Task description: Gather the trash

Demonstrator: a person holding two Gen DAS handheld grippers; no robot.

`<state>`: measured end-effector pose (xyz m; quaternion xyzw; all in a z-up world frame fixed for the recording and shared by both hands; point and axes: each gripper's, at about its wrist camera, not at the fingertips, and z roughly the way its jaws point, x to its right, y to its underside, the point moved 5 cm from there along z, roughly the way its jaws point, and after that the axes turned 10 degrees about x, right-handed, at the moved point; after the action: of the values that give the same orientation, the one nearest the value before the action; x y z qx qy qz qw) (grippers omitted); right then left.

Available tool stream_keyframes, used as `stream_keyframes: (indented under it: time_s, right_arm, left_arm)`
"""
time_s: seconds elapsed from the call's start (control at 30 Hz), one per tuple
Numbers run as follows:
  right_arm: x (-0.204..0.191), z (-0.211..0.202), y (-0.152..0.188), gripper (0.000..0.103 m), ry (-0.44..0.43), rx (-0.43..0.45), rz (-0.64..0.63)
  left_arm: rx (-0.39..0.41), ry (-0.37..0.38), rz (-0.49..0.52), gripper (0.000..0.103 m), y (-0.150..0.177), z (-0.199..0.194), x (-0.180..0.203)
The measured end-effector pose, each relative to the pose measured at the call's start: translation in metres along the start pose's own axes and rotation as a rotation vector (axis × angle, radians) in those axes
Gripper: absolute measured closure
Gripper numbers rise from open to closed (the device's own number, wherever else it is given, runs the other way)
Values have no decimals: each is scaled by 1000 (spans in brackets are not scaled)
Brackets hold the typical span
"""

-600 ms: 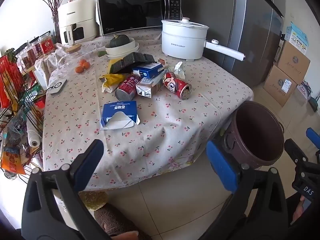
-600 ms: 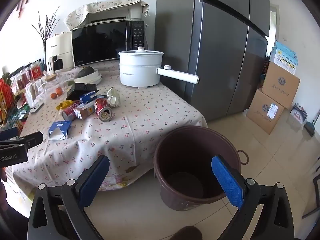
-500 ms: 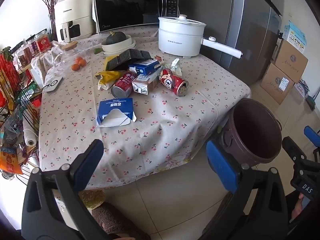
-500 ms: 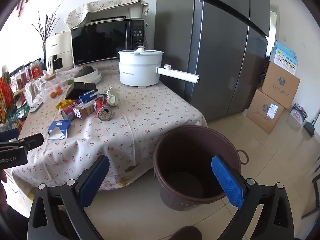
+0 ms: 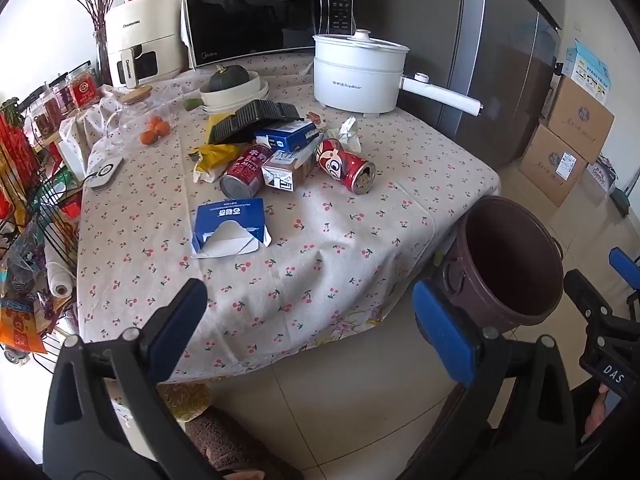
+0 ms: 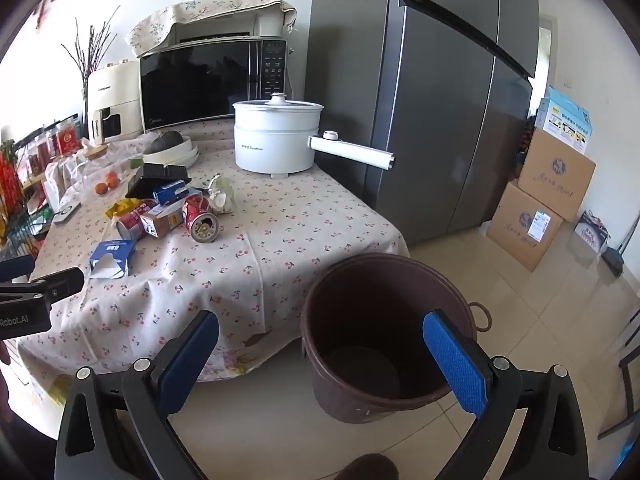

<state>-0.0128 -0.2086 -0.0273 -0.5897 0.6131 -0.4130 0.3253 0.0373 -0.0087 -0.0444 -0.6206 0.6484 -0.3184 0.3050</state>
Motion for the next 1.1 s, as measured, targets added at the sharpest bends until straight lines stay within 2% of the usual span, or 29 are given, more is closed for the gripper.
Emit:
stream_keyframes:
  time_s: [1.1]
  right_arm:
    - [2, 3, 5, 0, 6, -13, 17]
  left_arm:
    - [7, 4, -2, 1, -2, -1, -3]
